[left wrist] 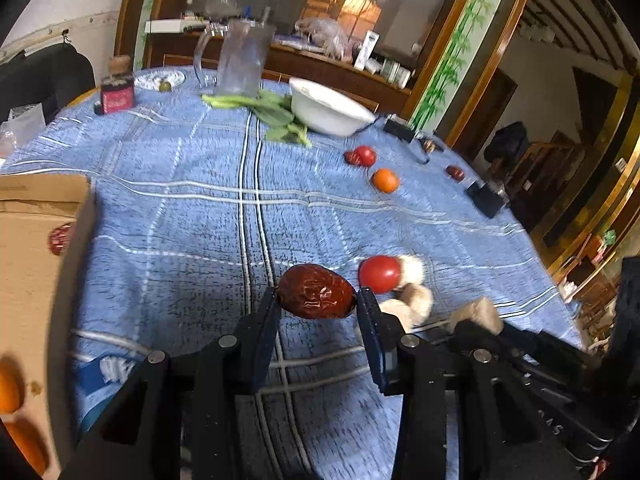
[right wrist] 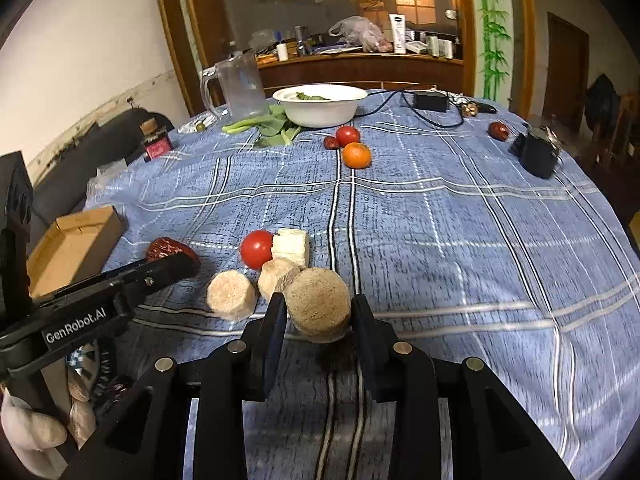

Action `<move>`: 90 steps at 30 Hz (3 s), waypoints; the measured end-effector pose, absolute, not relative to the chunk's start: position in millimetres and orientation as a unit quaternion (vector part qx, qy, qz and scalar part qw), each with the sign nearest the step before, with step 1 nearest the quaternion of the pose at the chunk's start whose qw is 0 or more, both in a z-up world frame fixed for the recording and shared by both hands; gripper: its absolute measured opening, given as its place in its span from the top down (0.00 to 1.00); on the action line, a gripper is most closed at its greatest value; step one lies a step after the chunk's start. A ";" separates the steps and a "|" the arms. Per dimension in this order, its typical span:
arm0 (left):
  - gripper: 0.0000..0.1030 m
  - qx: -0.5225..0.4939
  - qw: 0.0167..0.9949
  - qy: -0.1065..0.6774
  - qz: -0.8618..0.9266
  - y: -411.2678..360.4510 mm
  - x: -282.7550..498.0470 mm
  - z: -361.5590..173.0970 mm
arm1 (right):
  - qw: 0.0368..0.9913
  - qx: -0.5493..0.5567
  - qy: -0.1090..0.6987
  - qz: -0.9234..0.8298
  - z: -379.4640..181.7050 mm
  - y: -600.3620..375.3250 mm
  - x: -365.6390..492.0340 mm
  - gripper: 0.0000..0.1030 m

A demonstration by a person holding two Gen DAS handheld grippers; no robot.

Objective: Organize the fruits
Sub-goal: 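Carry jujube and yam slice into the tray and open both tools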

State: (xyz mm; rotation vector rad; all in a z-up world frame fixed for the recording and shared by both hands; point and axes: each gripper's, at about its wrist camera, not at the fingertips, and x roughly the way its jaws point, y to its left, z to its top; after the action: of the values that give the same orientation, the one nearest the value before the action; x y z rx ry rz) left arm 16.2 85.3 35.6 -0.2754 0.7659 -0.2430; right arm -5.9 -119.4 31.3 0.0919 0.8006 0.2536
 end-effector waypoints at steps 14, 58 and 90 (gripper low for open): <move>0.69 -0.169 0.916 0.362 -0.035 234.7 -57.4 85.1 | 0.889 -0.020 0.383 0.251 84.5 6.0 -36.6 0.65; 0.74 -0.071 0.886 0.443 -0.112 152.4 -59.2 60.5 | 0.884 0.037 0.406 0.228 68.9 -48.6 -51.7 0.65; 0.68 -0.106 0.862 0.489 0.082 334.9 -16.9 45.4 | 0.809 -0.044 0.482 0.334 27.4 174.1 16.9 0.64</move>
State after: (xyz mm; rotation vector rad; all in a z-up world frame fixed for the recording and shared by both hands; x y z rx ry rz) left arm -16.9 334.9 45.4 -0.2221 1.0261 0.1719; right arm 16.9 174.1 27.4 -0.0947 1.0301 0.7151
